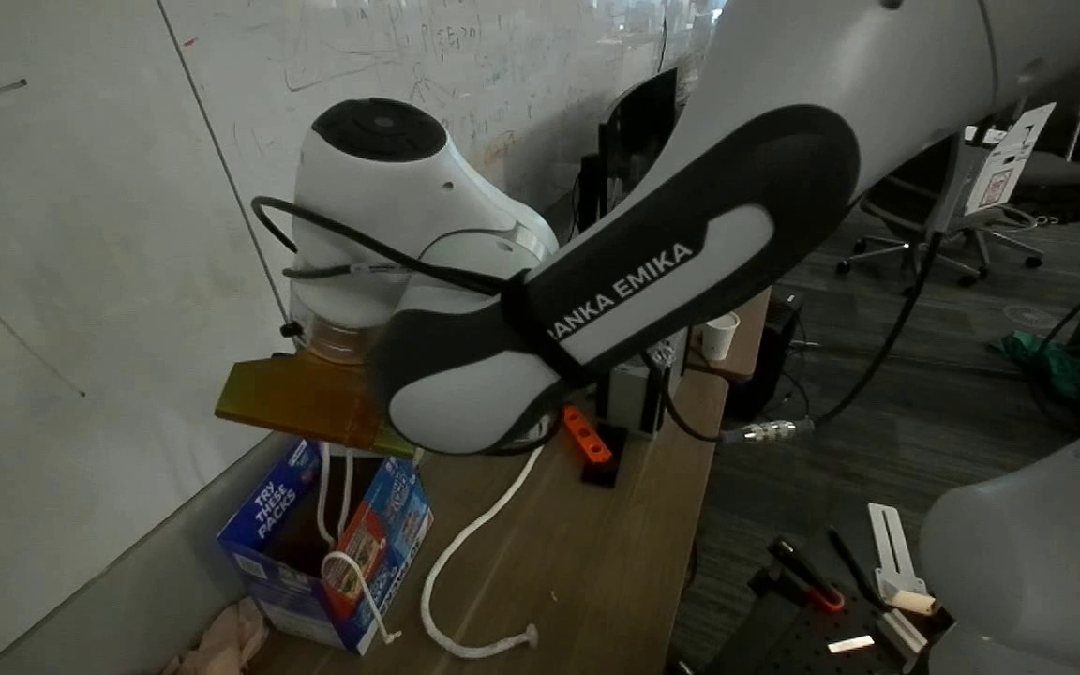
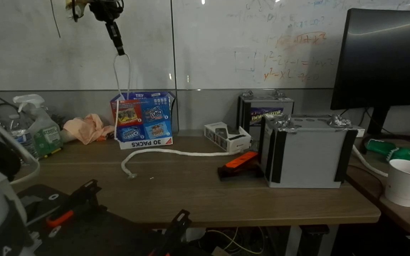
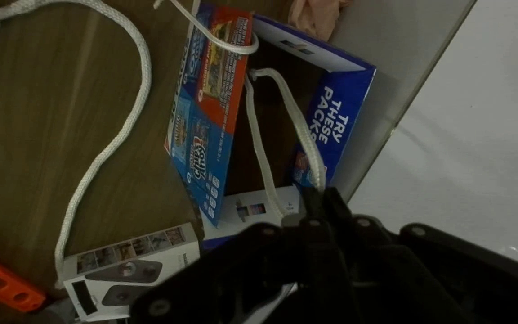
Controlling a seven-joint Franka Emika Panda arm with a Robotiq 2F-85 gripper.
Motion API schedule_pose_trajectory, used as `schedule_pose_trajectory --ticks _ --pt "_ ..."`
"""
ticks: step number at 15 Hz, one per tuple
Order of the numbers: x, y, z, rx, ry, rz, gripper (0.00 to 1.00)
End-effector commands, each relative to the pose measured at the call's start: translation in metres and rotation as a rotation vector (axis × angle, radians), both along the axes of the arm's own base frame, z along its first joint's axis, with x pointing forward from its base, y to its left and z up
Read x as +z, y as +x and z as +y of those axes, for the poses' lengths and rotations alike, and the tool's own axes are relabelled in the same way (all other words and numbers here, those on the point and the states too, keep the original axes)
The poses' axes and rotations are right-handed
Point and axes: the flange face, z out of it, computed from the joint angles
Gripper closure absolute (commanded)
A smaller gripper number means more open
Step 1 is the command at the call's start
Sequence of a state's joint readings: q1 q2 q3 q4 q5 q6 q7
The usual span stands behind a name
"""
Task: Put the two ropes in the box one at a time
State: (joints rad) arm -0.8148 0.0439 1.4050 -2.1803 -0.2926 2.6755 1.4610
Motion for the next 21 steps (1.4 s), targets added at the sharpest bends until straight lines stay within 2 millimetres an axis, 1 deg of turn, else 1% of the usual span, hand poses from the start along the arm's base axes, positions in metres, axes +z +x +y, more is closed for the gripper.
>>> schedule_pose_trajectory --ticks 1,3,5,9,11,12,14,16,17,18,19,20,21 --pt "0.007 0.012 0.004 0.069 -0.004 0.015 0.93" --pt "0.006 0.018 0.008 0.102 -0.012 0.007 0.93" --pt "0.004 0.03 0.012 0.128 -0.006 -0.003 0.93" --pt "-0.002 0.065 0.025 0.157 -0.007 -0.024 0.93" --pt "-0.011 0.085 0.033 0.177 0.002 -0.029 0.93" --pt "-0.022 0.097 0.039 0.189 0.01 -0.023 0.93" --pt "-0.037 0.115 0.05 0.204 0.031 -0.007 0.93" --pt "-0.052 0.129 0.06 0.208 0.049 0.015 0.93" --pt "-0.045 0.131 0.065 0.215 0.064 0.003 0.93" --pt "-0.05 0.135 0.069 0.215 0.075 0.022 0.94" --pt "-0.048 0.14 0.071 0.219 0.084 0.033 0.93" --pt "-0.057 0.144 0.076 0.216 0.076 0.049 0.93" --pt "-0.055 0.144 0.08 0.219 0.082 0.059 0.93"
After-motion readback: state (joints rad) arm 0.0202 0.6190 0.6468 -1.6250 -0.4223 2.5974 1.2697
